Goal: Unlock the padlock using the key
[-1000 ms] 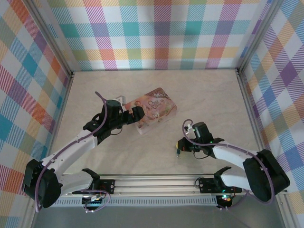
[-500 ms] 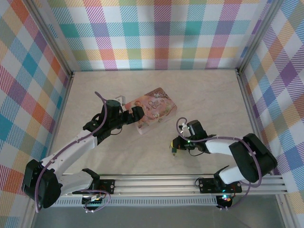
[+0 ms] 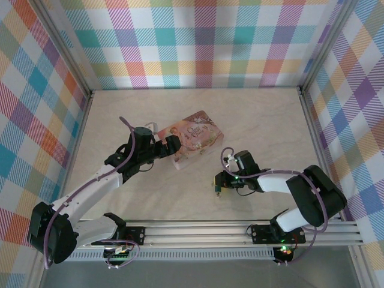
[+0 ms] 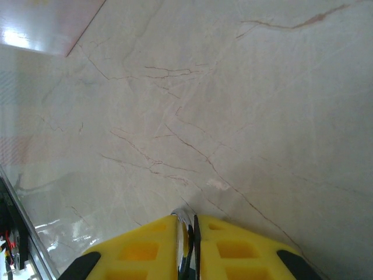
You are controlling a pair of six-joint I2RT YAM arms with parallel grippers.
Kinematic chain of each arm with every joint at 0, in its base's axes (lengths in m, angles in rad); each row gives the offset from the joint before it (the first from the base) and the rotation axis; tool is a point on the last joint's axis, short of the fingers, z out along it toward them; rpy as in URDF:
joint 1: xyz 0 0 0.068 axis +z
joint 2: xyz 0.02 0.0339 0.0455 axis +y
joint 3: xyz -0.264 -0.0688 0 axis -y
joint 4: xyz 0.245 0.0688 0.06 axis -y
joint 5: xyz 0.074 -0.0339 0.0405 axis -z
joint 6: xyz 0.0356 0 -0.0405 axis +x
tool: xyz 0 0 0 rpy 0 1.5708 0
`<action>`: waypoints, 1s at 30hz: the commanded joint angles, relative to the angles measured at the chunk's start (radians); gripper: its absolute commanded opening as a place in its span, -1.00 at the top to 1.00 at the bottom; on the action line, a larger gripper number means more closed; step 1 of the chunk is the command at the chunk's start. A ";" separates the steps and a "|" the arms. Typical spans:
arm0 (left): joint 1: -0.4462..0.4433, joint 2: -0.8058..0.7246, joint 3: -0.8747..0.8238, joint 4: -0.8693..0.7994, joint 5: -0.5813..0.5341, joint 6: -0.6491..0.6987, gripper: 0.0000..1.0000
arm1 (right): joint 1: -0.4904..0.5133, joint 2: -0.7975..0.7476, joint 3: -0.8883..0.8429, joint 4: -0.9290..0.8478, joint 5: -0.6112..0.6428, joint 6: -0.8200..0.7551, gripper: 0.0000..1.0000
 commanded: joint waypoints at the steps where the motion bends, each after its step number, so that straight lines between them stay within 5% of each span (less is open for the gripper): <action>1: 0.009 -0.027 -0.014 -0.017 -0.017 0.017 -1.00 | 0.004 -0.012 0.002 -0.042 0.039 -0.021 0.67; 16: 0.009 -0.055 -0.018 -0.036 -0.041 0.017 -1.00 | 0.004 -0.101 0.004 -0.112 0.096 -0.047 0.48; 25: 0.009 -0.102 -0.009 -0.053 -0.050 0.048 -1.00 | 0.004 -0.313 0.043 -0.228 0.202 -0.057 0.18; 30: 0.009 -0.158 -0.013 -0.059 -0.090 0.073 -1.00 | -0.001 -0.450 0.104 -0.362 0.340 -0.138 -0.22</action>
